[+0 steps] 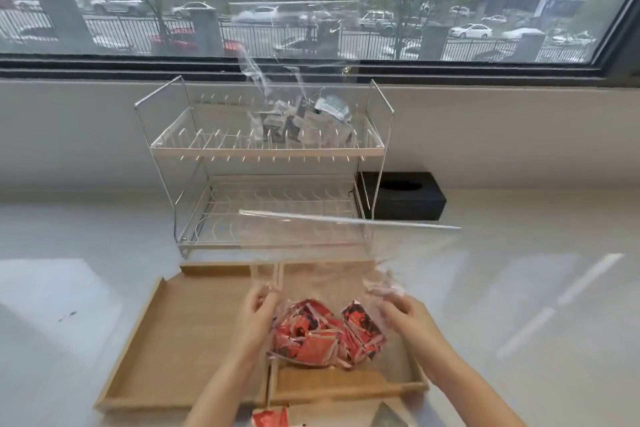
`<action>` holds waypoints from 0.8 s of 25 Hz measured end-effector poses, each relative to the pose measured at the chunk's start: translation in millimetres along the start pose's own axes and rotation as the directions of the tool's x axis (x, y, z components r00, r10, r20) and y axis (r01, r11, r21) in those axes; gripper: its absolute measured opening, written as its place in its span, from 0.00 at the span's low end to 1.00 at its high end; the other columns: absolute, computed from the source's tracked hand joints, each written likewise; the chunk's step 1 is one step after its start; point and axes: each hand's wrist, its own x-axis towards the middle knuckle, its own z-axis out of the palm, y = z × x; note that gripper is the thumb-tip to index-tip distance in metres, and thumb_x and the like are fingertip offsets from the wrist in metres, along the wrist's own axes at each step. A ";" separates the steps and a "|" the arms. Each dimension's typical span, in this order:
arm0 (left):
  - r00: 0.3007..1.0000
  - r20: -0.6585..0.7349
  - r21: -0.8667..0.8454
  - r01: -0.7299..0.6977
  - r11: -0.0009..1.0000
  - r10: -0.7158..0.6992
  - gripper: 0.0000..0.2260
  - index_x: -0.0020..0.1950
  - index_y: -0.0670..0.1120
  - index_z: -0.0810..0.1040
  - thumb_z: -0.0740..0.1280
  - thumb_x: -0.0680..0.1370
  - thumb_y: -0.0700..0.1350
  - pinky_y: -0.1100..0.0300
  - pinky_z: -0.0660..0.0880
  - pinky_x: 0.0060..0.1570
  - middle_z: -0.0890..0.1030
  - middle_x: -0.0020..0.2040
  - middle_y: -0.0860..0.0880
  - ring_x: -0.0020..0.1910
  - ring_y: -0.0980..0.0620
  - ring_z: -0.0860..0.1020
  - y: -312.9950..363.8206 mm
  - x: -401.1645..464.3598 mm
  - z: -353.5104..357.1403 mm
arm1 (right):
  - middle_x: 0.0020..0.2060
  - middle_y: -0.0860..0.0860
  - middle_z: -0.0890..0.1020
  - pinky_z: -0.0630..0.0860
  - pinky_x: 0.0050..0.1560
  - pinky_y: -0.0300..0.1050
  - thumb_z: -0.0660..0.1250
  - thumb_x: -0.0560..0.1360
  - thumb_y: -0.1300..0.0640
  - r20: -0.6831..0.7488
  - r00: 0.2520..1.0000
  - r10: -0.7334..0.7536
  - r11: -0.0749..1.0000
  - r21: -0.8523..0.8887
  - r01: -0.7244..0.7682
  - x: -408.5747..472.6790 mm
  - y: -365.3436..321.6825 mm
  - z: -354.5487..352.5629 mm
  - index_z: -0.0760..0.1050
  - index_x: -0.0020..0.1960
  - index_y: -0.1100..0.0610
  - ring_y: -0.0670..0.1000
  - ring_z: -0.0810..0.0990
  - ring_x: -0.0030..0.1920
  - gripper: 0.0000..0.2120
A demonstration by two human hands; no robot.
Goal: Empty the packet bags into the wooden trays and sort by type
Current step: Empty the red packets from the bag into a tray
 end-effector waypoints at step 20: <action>0.933 -0.063 -0.161 -0.359 0.919 0.353 0.04 0.41 0.51 0.79 0.64 0.72 0.46 0.61 0.76 0.51 0.84 0.41 0.53 0.45 0.55 0.82 65.8 -2.0 -25.6 | 0.46 0.46 0.80 0.72 0.49 0.34 0.54 0.78 0.62 -0.350 0.851 -0.392 0.889 0.094 0.448 15.8 -110.4 -61.5 0.76 0.49 0.49 0.34 0.80 0.41 0.14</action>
